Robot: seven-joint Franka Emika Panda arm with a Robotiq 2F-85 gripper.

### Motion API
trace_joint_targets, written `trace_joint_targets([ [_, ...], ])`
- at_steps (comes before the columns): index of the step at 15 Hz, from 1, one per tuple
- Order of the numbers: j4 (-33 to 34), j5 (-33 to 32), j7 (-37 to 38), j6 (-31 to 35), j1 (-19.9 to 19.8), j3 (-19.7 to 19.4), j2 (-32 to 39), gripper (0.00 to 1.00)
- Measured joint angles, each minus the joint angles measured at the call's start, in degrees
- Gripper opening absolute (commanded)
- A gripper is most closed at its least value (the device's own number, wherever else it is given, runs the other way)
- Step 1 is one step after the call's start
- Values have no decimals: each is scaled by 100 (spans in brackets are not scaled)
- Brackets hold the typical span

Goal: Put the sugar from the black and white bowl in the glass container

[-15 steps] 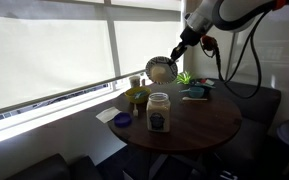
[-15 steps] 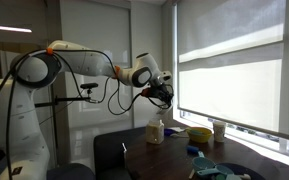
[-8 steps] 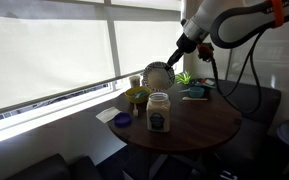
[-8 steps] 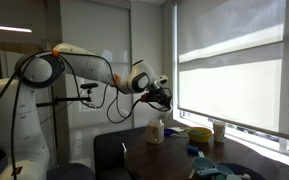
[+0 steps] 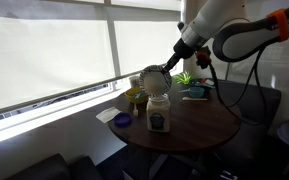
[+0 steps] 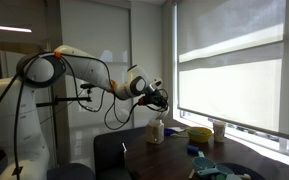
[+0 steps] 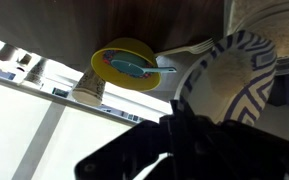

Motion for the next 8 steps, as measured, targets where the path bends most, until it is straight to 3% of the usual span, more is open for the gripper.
trace_joint_targets([
  [8,-195,-994,374,695,-9,99,-13,1],
])
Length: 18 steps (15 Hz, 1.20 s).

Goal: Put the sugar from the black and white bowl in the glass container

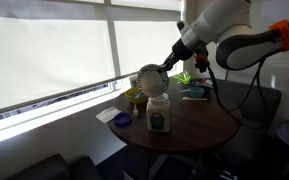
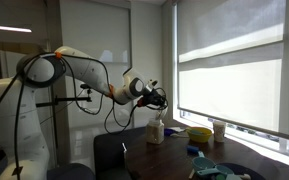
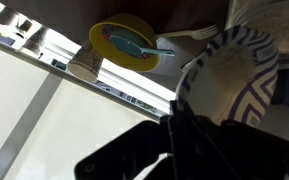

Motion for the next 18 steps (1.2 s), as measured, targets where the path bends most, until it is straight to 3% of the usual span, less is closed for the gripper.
trace_joint_targets([
  [18,-434,-2423,1500,386,-152,69,-514,1],
])
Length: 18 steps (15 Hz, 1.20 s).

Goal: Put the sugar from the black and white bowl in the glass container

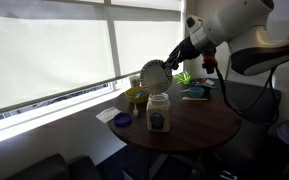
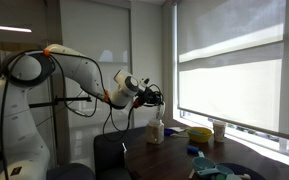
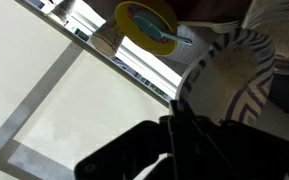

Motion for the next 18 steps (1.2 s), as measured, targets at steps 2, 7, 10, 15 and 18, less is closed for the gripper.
trace_joint_targets([
  [2,-1,-420,327,12,-57,69,-27,1],
  [7,-1,-1469,1196,31,-169,241,-63,1],
  [10,2,-2034,1674,30,-182,300,-63,1],
  [15,11,-2977,2459,26,-183,375,-66,1],
  [18,18,-3497,2874,20,-183,408,-68,1],
])
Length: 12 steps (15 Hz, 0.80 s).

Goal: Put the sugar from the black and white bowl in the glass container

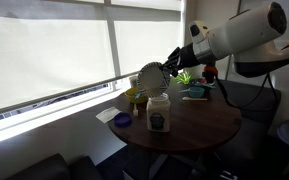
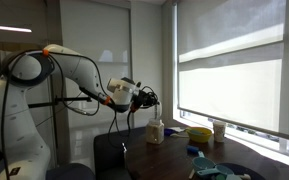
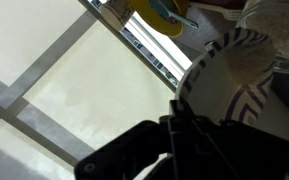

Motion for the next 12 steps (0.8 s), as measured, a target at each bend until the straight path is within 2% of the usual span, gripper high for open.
trace_joint_targets([
  [12,90,-1764,1502,-122,36,54,-12,1],
])
